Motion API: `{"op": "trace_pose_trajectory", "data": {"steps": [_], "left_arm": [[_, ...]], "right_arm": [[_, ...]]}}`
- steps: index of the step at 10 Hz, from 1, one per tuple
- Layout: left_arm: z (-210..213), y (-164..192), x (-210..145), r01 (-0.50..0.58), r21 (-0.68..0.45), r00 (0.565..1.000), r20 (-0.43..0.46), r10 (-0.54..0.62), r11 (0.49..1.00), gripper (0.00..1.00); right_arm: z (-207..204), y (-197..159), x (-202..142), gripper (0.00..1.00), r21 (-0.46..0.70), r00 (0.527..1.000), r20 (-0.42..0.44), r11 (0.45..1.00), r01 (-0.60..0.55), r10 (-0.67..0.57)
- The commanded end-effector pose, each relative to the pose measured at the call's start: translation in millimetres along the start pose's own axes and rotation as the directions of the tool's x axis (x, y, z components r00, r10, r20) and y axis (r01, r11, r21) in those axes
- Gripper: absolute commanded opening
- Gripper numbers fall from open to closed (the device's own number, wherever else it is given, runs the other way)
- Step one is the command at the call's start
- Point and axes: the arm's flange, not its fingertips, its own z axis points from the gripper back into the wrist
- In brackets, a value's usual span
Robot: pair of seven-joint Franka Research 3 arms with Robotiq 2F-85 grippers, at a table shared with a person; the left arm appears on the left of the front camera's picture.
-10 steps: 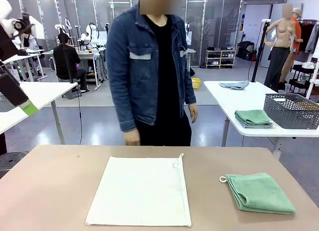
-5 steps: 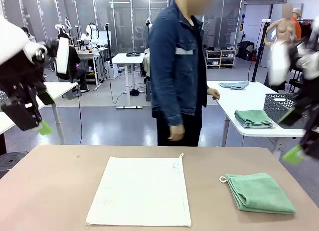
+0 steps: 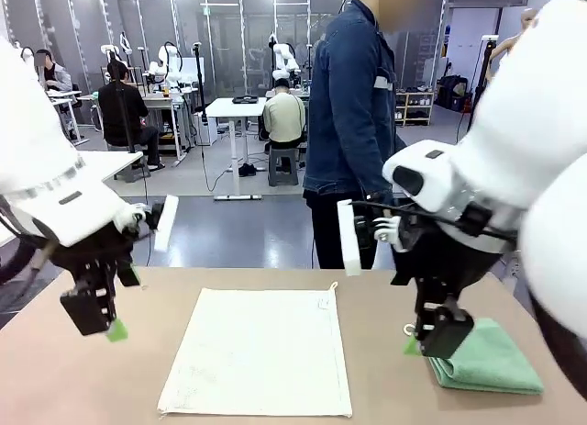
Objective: Fold the towels and place them in the basket.
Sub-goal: When a person lays out a Towel with hook on the table, fold it in half twice.
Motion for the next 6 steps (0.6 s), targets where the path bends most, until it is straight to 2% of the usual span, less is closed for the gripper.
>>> {"op": "trace_pose_trajectory", "data": {"steps": [1,2,3,4,6], "left_arm": [[-12,0,1,0.005,-0.04,1.0,-0.005,-0.005,0.999,1.0],[-15,-1,0,-0.008,-0.07,1.0,-0.015,0.007,0.998,1.0],[-3,-2,0,-0.003,-0.048,0.999,-0.046,0.001,0.999,1.0],[-19,-1,-1,-0.009,-0.046,1.0,-0.023,0.008,0.999,1.0],[-19,-1,-1,-0.009,-0.046,1.0,-0.023,0.008,0.999,1.0]], "right_arm": [[-39,12,-6,1.0,-0.014,1.0,-0.014,1.0,0.002,-0.003],[-47,10,-4,1.0,0.001,1.0,-0.028,1.0,0.011,-0.011],[-34,5,-10,1.0,-0.008,0.998,-0.045,0.999,0.043,-0.044],[-23,-8,9,1.0,0.015,1.0,-0.015,1.0,-0.01,0.011],[-23,-8,9,1.0,0.015,1.0,-0.015,1.0,-0.01,0.011]]}}
